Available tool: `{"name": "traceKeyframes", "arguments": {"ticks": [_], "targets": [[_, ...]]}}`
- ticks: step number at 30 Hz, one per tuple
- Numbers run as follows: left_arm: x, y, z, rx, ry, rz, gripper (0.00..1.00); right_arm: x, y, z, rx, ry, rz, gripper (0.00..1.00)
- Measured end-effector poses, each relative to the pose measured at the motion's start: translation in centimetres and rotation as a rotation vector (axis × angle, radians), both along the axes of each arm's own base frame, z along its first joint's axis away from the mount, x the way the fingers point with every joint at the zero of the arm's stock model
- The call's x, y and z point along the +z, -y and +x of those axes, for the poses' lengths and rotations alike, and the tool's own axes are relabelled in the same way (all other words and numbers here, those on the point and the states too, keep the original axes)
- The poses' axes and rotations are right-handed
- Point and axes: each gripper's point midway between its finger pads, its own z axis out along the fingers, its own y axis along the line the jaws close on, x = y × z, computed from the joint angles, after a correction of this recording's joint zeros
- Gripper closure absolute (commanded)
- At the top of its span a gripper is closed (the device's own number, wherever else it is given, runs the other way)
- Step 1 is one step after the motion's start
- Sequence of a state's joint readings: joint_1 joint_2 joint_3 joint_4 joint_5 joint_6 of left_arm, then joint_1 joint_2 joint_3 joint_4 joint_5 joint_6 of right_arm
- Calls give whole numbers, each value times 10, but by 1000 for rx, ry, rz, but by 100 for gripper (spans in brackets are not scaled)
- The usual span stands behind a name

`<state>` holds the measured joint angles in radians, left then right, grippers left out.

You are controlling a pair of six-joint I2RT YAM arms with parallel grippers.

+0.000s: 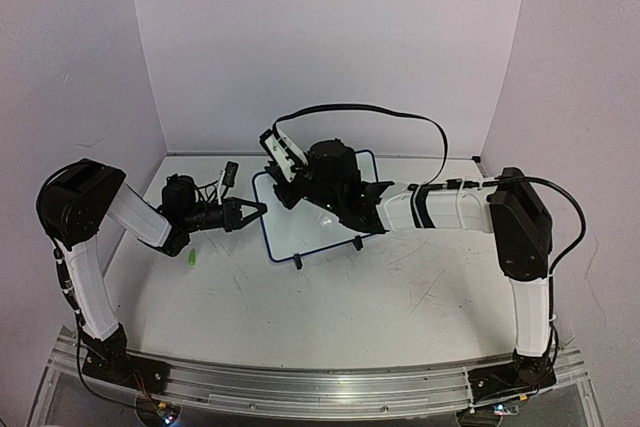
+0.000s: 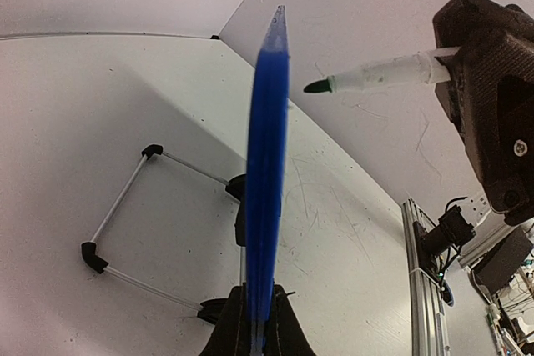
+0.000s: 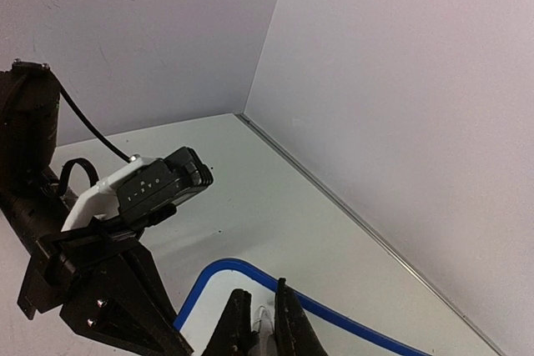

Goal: Write a sentence on the whiteboard

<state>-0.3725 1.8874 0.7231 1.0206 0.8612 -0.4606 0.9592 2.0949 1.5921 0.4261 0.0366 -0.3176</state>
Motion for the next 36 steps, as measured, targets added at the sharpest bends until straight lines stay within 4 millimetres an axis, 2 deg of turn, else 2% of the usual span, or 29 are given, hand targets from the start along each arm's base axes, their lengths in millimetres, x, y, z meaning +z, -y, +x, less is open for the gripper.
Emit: {"name": "traceKeyframes", "arguments": {"ticks": [15, 21, 36], "targets": [[0, 0, 0, 0, 1, 0, 100, 2, -4, 1, 2, 4, 7, 100], [0, 0, 0, 0, -3, 2, 100, -5, -7, 3, 3, -1, 0, 100], [0, 0, 0, 0, -3, 2, 100, -11, -18, -7, 38, -18, -13, 100]]}}
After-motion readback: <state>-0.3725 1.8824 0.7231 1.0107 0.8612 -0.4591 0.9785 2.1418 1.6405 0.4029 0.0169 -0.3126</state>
